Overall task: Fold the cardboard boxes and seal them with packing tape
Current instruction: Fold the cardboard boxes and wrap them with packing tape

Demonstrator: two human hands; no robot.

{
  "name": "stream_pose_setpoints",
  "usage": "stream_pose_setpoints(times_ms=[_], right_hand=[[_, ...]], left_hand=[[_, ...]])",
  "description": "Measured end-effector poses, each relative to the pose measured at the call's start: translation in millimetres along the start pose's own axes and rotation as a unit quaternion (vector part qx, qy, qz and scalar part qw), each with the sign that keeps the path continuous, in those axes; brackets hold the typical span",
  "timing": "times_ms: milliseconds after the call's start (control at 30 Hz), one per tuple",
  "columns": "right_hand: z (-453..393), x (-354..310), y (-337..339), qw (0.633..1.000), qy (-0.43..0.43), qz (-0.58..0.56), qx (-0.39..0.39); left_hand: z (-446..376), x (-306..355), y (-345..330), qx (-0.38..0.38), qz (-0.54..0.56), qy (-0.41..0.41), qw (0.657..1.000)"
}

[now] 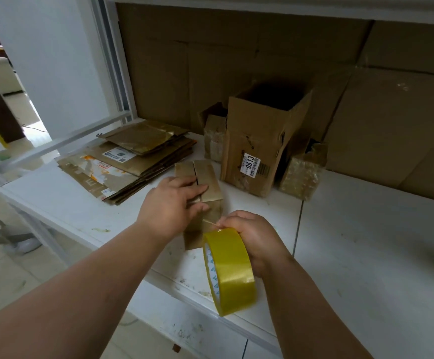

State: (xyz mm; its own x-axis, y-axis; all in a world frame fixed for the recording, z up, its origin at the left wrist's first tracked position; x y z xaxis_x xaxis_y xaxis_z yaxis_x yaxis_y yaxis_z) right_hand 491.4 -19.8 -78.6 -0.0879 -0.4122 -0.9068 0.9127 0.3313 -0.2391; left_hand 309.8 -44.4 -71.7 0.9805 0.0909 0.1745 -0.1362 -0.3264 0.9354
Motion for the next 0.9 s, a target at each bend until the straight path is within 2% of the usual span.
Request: stream_pose_setpoints(times_ms=[300,433,533,600,633,700,733,900], right_hand=[[4,-1,3,0.994,-0.022,-0.091,-0.052],[7,-5,3,0.989,-0.016,-0.120,-0.083],[8,-11,2,0.987,-0.011,-0.131,-0.093],[9,-16,2,0.988,-0.005,-0.122,-0.097],[9,-17,2,0.988,0.001,-0.117,-0.098],[8,-18,2,0.988,0.012,-0.111,-0.103],[8,-18,1,0.988,0.017,-0.106,-0.108],[9,-17,-3,0.988,0.052,-0.065,-0.127]], left_hand=[[-1,9,-10,0.033,-0.013,0.006,0.999],[-5,-1,-2,-0.048,-0.001,-0.017,0.999],[0,-9,10,-0.090,0.102,-0.026,0.990],[5,-7,19,-0.060,0.207,0.005,0.976],[8,-5,23,-0.021,0.231,0.022,0.972],[13,1,30,0.058,0.228,0.043,0.971],[16,6,33,0.070,0.233,0.054,0.968],[25,26,42,-0.045,0.230,0.069,0.970]])
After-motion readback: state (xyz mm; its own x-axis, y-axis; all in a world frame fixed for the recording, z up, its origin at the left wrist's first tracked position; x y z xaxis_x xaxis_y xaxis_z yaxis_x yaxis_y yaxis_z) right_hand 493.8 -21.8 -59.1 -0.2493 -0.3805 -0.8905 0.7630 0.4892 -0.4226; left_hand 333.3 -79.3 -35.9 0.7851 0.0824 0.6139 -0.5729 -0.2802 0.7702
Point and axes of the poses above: each hand's wrist, its own z-axis away from the middle knuckle, its own y-axis out of the back of the hand, x = y × z, the point moved 1 cm from there along -z, towards the middle knuckle, and after that the axes turned 9 degrees about -z, right-handed, at the moved point
